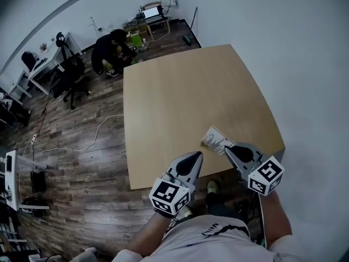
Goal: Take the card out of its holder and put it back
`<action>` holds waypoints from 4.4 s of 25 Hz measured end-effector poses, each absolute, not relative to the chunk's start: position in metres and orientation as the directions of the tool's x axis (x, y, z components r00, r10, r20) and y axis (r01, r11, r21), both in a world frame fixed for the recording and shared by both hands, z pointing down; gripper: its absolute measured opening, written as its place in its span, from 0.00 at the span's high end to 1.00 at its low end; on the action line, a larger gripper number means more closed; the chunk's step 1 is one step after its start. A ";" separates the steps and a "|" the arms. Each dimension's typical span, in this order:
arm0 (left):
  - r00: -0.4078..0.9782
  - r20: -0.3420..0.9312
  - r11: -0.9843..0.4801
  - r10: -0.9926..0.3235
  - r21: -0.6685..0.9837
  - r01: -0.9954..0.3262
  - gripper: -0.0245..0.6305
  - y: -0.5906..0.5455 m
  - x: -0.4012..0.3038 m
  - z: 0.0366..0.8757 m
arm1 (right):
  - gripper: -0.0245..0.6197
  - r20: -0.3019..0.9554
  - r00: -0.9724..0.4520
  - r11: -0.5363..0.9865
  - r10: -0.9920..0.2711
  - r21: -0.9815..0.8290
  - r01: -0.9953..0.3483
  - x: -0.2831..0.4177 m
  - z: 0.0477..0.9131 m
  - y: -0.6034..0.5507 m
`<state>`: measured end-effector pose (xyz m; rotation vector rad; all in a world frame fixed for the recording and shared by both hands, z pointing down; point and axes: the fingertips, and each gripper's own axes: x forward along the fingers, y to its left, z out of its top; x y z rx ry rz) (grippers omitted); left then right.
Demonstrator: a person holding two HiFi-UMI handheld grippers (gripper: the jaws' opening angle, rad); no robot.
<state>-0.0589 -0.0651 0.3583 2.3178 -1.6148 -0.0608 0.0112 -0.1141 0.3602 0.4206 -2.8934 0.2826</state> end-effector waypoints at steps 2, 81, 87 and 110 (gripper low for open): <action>0.368 0.143 -0.321 -0.919 0.275 -0.906 0.94 -0.064 -0.060 0.352 | 0.92 0.223 -0.937 0.939 -0.269 -0.158 -0.307 0.011 0.351 -0.112; 0.157 0.390 -0.008 -0.907 0.356 -0.935 0.94 -0.143 -0.072 0.493 | 0.92 0.409 -0.907 0.959 0.105 -0.284 -0.017 -0.011 0.630 -0.209; 0.161 0.381 -0.015 -0.911 0.359 -0.933 0.94 -0.140 -0.067 0.491 | 0.92 0.456 -0.882 0.961 0.121 -0.275 -0.010 -0.004 0.636 -0.202; 0.280 0.305 -0.167 -0.910 0.347 -0.923 0.94 -0.114 -0.073 0.465 | 0.92 0.390 -0.893 0.924 -0.224 -0.206 -0.321 -0.010 0.525 -0.180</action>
